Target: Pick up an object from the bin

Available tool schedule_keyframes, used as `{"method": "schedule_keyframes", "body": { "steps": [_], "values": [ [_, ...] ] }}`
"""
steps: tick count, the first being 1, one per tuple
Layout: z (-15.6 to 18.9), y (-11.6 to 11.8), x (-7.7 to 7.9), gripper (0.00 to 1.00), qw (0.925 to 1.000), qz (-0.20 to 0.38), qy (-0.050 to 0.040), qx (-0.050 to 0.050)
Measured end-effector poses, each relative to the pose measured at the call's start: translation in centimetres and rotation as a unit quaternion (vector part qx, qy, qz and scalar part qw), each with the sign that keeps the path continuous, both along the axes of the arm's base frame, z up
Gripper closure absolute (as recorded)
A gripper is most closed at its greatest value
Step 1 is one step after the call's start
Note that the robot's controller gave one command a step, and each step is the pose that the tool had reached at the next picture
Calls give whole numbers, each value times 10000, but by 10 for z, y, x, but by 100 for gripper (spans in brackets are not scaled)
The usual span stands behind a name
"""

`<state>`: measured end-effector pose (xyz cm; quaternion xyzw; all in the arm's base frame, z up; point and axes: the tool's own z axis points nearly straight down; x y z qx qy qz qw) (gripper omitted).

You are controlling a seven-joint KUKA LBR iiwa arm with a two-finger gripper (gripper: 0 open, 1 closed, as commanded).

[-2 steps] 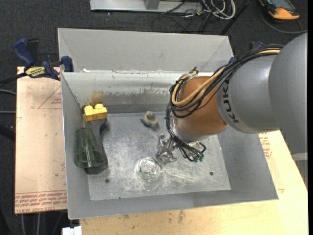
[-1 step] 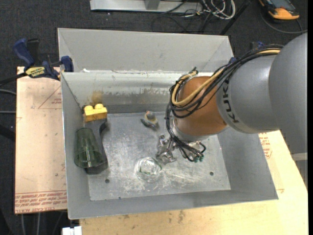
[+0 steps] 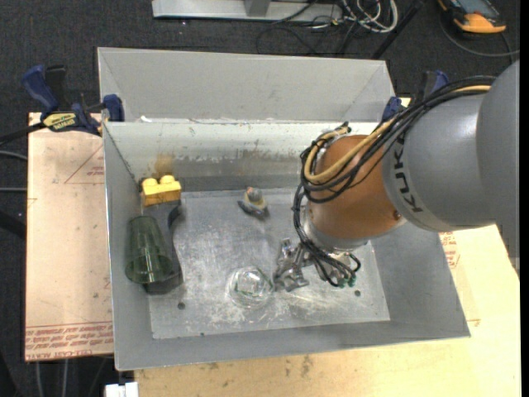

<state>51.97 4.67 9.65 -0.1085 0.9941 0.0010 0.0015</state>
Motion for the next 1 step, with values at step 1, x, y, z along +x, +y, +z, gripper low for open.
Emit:
{"method": "schedule_keyframes", "body": {
  "steps": [1],
  "values": [
    [21, -18, 10, 100, 10000, 86, -3, -7]
  ]
}}
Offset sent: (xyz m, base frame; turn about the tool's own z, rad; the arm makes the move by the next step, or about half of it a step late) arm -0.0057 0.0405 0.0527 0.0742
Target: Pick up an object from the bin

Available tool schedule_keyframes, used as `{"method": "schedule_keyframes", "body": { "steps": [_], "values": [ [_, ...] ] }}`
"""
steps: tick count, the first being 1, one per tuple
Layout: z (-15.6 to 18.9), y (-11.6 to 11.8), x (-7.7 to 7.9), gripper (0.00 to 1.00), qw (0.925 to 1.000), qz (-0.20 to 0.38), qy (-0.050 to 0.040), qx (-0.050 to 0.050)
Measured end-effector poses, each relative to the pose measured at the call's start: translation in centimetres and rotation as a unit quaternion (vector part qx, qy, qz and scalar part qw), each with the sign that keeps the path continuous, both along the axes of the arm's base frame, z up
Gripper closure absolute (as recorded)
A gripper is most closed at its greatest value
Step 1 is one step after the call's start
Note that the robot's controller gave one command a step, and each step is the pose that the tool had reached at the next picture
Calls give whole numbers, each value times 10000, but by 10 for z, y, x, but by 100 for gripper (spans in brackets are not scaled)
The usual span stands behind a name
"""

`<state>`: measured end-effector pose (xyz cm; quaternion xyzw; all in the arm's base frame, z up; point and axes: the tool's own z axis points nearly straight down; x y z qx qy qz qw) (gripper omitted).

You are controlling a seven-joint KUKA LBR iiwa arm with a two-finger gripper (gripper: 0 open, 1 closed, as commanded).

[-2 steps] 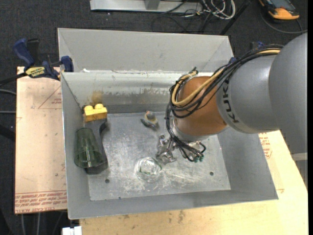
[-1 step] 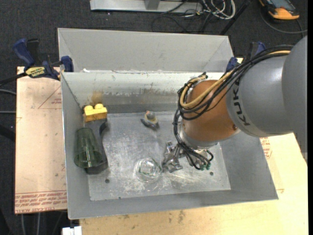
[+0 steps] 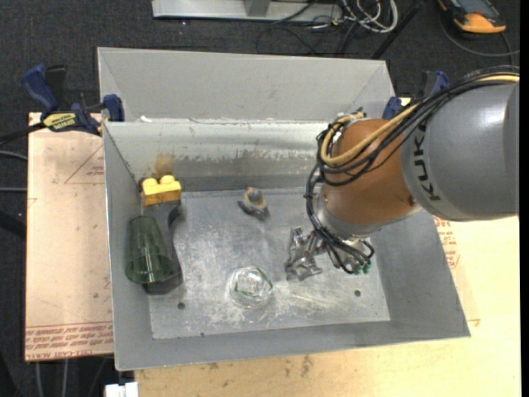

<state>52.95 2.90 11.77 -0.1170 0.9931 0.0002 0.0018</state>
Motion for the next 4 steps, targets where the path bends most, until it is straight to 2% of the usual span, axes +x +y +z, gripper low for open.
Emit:
{"method": "schedule_keyframes", "body": {
  "steps": [1, 2, 3, 4],
  "values": [
    [32, 61, -15, 0, 9990, -440, 6, 16],
    [31, 59, -15, 0, 9990, -452, 9, 4],
    [-39, 74, -5, 100, 9978, -659, 1, 10],
    [-39, 74, -5, 100, 9978, -659, 1, 10]
  ]
}}
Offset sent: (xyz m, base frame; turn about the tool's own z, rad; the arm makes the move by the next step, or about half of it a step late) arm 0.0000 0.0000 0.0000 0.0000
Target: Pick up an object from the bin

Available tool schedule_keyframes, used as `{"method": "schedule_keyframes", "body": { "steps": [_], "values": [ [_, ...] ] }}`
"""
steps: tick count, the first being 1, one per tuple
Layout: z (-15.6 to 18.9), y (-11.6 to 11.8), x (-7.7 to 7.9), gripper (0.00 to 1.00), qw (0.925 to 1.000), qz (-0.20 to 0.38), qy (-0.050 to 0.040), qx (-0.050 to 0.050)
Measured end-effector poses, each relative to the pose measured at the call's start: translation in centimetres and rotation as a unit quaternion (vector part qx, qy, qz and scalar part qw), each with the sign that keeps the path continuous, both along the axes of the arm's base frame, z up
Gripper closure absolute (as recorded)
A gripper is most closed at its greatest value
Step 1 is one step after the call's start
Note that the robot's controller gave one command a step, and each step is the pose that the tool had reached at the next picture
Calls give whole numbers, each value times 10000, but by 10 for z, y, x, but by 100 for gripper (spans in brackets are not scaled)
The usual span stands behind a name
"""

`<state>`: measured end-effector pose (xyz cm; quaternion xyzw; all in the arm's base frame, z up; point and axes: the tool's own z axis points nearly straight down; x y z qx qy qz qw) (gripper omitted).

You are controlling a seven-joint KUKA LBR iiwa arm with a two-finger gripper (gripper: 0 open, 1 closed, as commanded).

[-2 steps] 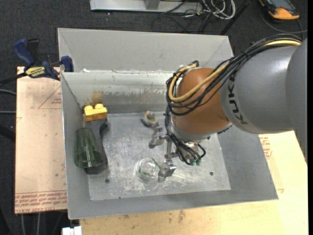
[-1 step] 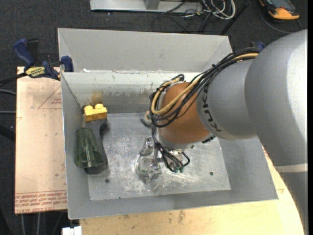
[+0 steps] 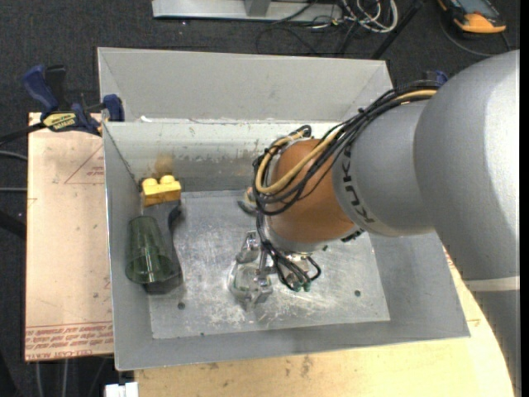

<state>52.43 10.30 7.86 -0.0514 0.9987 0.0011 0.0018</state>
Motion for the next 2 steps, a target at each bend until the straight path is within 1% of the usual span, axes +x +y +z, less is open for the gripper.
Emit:
{"method": "schedule_keyframes", "body": {
  "steps": [1, 2],
  "values": [
    [141, 2, 12, 100, 10000, 93, 2, -7],
    [141, 2, 12, 100, 10000, 96, 5, -7]
  ]
}}
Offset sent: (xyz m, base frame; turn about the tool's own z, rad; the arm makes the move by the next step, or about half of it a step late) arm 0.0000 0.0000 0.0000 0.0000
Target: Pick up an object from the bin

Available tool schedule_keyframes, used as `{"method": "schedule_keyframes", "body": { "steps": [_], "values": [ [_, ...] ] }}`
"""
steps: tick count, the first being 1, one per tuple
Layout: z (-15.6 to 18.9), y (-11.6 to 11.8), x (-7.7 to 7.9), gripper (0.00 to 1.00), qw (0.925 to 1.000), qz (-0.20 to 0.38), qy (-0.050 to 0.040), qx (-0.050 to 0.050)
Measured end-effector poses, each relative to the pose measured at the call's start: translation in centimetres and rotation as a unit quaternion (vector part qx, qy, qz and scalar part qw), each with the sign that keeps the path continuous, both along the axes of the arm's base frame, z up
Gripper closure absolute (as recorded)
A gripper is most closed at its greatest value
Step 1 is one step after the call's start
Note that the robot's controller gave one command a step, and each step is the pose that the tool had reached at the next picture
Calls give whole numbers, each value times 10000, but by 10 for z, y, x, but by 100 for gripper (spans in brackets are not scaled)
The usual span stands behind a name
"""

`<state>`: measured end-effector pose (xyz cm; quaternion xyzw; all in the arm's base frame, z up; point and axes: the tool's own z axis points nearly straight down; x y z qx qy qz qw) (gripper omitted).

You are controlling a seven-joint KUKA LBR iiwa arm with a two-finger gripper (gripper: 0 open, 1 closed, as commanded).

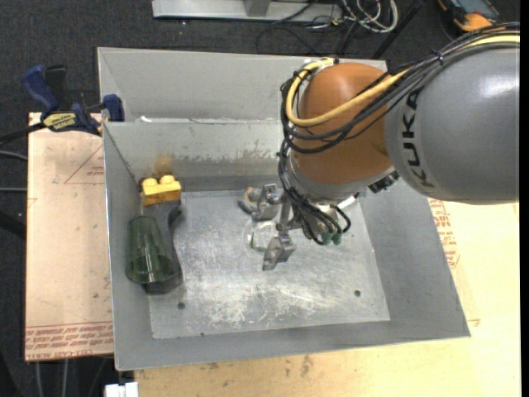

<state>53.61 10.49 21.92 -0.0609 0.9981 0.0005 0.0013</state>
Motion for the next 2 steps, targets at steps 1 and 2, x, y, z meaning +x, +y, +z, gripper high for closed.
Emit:
{"method": "schedule_keyframes", "body": {
  "steps": [1, 2],
  "values": [
    [-27, -18, 14, 100, 10000, -88, -9, 4],
    [-42, -27, 16, 100, 10000, -39, 22, -7]
  ]
}}
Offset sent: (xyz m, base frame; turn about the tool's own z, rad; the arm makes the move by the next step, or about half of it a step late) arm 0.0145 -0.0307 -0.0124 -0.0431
